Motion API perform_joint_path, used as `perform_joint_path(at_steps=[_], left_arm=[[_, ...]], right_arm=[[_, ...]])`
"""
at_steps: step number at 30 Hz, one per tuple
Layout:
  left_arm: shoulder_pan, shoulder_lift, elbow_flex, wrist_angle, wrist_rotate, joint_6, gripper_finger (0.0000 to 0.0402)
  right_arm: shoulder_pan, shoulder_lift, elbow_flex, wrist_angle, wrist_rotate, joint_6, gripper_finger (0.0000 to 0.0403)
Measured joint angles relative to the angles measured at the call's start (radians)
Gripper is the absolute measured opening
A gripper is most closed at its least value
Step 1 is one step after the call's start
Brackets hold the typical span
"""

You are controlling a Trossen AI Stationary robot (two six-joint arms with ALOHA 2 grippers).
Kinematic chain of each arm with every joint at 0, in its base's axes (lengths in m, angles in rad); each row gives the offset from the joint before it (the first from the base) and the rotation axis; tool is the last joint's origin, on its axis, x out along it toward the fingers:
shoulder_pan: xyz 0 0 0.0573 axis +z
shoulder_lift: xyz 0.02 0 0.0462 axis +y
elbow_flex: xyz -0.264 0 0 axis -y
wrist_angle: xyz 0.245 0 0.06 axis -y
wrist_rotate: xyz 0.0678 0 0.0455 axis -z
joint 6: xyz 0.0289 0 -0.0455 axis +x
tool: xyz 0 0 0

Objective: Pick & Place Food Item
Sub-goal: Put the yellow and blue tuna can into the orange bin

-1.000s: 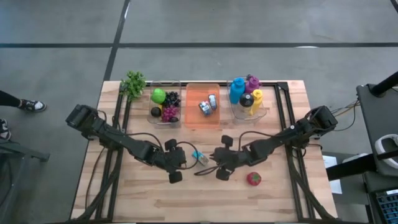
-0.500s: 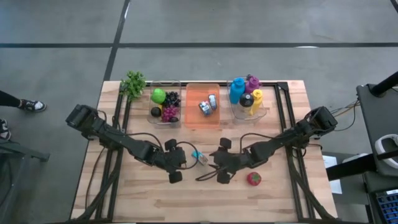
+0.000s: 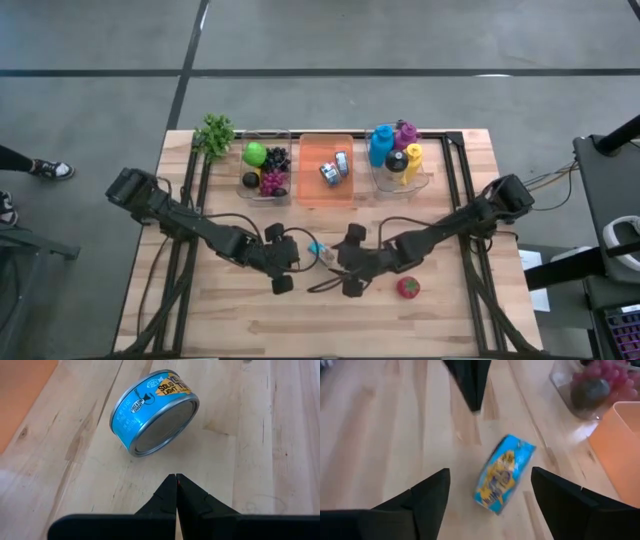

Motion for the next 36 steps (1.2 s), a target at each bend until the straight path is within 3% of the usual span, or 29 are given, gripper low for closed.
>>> perform_joint_path(at_steps=[10, 14, 21, 36], left_arm=[[0.0, 0.0, 0.0, 0.001, 0.0, 0.0, 0.0003], [0.0, 0.0, 0.0, 0.0, 0.0, 0.0, 0.0003], [0.0, 0.0, 0.0, 0.004, 0.0, -0.001, 0.0003], [0.0, 0.0, 0.0, 0.009, 0.0, -0.004, 0.0003]], right_arm=[[0.0, 0.085, 0.097, -0.043, 0.003, 0.01, 0.029], [0.0, 0.091, 0.116, -0.065, 0.063, 0.022, 0.0283], [-0.008, 0.105, 0.106, -0.075, 0.105, 0.075, 0.0275], [-0.033, 0.146, 0.101, -0.068, 0.104, 0.137, 0.0302]])
